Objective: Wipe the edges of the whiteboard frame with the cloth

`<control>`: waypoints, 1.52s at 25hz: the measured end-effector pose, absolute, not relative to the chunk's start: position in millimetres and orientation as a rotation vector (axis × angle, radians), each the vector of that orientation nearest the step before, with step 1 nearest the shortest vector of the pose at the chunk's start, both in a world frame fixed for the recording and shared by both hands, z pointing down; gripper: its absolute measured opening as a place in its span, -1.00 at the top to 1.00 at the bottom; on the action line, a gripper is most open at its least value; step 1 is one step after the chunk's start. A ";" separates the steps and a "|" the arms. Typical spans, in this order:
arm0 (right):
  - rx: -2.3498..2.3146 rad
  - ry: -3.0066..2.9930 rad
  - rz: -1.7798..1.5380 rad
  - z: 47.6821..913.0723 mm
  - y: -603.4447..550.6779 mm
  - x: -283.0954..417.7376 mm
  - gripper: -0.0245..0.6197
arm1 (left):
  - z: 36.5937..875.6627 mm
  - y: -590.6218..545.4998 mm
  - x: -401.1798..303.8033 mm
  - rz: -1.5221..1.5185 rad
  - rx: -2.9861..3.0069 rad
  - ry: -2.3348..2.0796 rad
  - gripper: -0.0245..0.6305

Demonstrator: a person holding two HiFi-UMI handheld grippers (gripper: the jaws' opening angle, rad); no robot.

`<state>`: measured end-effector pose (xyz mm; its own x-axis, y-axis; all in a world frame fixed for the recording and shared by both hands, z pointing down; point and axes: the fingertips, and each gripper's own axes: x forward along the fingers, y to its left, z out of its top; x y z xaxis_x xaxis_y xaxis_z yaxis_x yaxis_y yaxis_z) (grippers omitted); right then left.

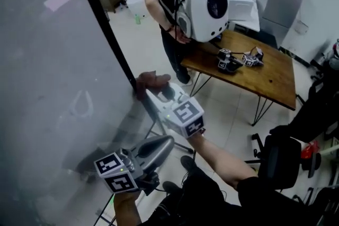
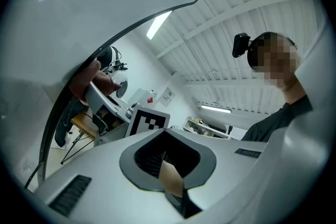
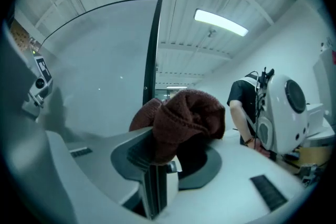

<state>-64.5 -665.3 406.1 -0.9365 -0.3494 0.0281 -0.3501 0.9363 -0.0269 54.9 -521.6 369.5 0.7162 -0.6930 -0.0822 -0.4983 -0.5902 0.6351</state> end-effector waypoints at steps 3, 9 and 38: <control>0.666 -3.071 0.036 405.1 -665.0 -64.5 0.58 | 372.1 -509.4 51.4 -0.433 2.321 -0.879 0.97; 0.756 -3.132 0.040 403.4 -659.9 -66.9 0.57 | 374.6 -499.2 39.1 -0.448 2.277 -0.877 0.97; 0.559 -3.123 0.543 600.5 -650.8 -57.4 0.57 | 461.6 -540.6 28.3 -0.418 2.154 -0.943 0.97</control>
